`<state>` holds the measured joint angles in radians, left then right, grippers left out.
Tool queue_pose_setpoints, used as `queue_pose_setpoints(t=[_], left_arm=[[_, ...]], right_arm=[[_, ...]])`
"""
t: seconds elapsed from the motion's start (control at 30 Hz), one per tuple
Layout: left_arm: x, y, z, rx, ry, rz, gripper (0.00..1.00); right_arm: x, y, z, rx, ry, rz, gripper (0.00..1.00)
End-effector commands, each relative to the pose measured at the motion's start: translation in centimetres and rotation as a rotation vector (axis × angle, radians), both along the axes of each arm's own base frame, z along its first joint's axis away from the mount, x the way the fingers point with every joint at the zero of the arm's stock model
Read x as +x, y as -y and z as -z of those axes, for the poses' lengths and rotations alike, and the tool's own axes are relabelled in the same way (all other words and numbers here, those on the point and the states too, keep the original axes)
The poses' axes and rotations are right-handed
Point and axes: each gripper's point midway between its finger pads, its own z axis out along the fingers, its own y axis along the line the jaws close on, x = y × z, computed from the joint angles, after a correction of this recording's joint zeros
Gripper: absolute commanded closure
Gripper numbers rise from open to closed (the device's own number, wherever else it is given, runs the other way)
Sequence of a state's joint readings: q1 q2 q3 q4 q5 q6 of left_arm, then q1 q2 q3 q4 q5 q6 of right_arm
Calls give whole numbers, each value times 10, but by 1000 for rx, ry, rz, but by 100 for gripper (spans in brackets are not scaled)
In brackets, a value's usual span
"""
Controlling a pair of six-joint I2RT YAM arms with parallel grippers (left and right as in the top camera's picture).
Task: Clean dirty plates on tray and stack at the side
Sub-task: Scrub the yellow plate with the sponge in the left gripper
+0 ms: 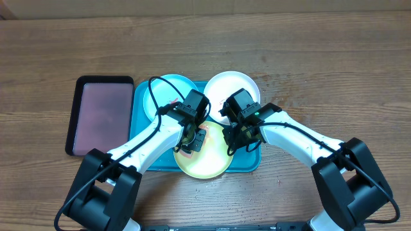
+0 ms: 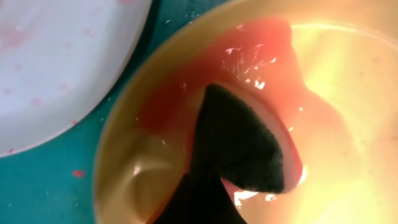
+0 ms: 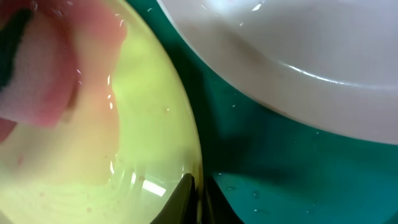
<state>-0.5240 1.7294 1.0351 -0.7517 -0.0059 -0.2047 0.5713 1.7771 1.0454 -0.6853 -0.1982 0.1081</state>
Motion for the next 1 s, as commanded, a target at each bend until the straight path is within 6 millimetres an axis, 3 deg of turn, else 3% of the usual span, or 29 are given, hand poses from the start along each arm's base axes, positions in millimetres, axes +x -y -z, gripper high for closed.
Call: queue_pose_setpoints(t=[0.0, 0.2, 0.63, 0.73, 0.83, 0.97], left_arm=[[8, 3, -21, -35, 47, -31, 96], [-11, 38, -40, -233, -10, 94, 96], [-59, 47, -6, -195, -158, 244, 96], [-59, 37, 4, -135, -137, 227, 96], [-47, 10, 19, -3, -65, 96, 96], [-32, -22, 24, 150, 46, -102, 96]], right_arm=[[4, 0, -1, -12, 12, -9, 94], [3, 0, -1, -14, 10, -9, 94], [3, 0, -1, -14, 10, -9, 94], [3, 0, -1, -14, 10, -9, 94], [3, 0, -1, -14, 9, -9, 94], [3, 0, -1, -14, 10, -9, 94]])
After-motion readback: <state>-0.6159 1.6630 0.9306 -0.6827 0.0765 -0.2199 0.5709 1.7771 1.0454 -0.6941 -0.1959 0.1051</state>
